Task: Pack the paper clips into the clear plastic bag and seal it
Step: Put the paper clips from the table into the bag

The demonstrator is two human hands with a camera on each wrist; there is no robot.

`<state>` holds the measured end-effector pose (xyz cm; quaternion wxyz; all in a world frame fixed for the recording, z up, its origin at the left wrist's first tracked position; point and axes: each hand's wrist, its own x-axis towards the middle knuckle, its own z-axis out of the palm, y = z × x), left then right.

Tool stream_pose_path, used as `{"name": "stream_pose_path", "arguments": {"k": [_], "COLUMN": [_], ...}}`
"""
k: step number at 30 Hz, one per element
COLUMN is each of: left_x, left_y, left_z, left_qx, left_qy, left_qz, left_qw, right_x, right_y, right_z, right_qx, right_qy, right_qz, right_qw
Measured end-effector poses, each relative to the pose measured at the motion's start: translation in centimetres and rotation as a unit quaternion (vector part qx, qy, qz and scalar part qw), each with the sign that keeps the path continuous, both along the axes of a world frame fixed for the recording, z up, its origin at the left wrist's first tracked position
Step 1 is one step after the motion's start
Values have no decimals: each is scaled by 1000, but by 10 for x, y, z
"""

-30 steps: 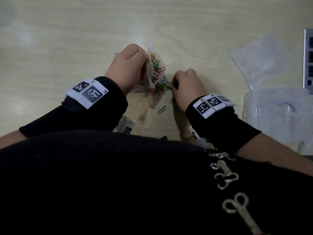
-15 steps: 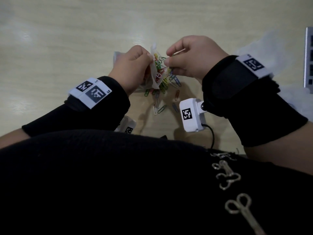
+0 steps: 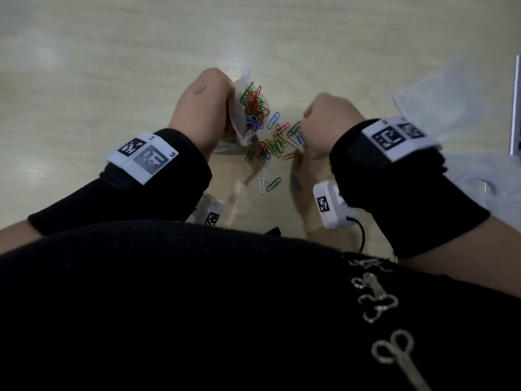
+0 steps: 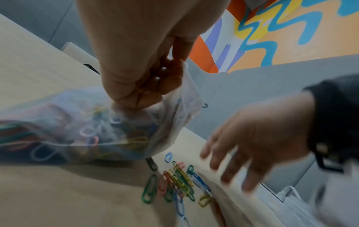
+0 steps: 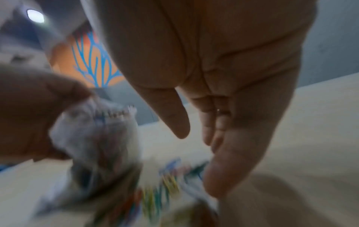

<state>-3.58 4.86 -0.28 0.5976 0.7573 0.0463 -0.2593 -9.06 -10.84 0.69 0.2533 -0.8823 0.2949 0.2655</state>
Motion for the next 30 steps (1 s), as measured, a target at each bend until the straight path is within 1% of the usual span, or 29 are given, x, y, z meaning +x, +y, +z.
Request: {"name": "stream_pose_path", "arguments": {"k": [1, 2, 3, 4, 5, 8, 11, 14, 17, 20, 22, 26, 28, 30], "left_x": [-1, -1, -1, 0, 0, 1, 1, 2, 1, -1, -2, -2, -2, -2], "left_y": [1, 1, 1, 1, 1, 2, 2, 4, 3, 1, -2, -6, -7, -7], "left_z": [2, 4, 5, 6, 6, 6, 9, 9, 9, 8, 7, 5, 4, 4], "left_qx": [-1, 3, 13, 25, 35, 41, 49, 32, 18, -3, -8, -17, -15, -14], "left_qy": [-3, -9, -18, -28, -34, -38, -50, -34, -16, -6, -1, 2, 3, 4], "left_qz": [7, 13, 16, 19, 20, 21, 8, 19, 26, 21, 12, -8, -20, -25], "left_qw": [1000, 1000, 1000, 999, 999, 998, 997, 999, 999, 1000, 1000, 1000, 1000, 1000], "right_x": [-3, -5, -6, -6, -5, -3, -5, -10, -12, -6, -1, 2, 5, 7], "right_y": [2, 7, 13, 19, 26, 45, 51, 44, 32, 19, 11, -7, -13, -14], "right_z": [-8, -15, -22, -28, -33, -42, -48, -49, -48, -47, -45, -34, -29, -17], "right_qx": [-29, -50, -56, -53, -53, -76, -83, -95, -89, -83, -76, -35, 11, 96], "right_qy": [48, 70, 65, 39, 12, -37, -59, -87, -114, -99, -84, -90, -108, -158], "right_qz": [14, 15, 0, -9, 4, 127, 205, 244, 257, 220, 176, 80, 13, -84], "right_qw": [998, 996, 996, 998, 999, 988, 973, 961, 955, 967, 978, 992, 994, 979]}}
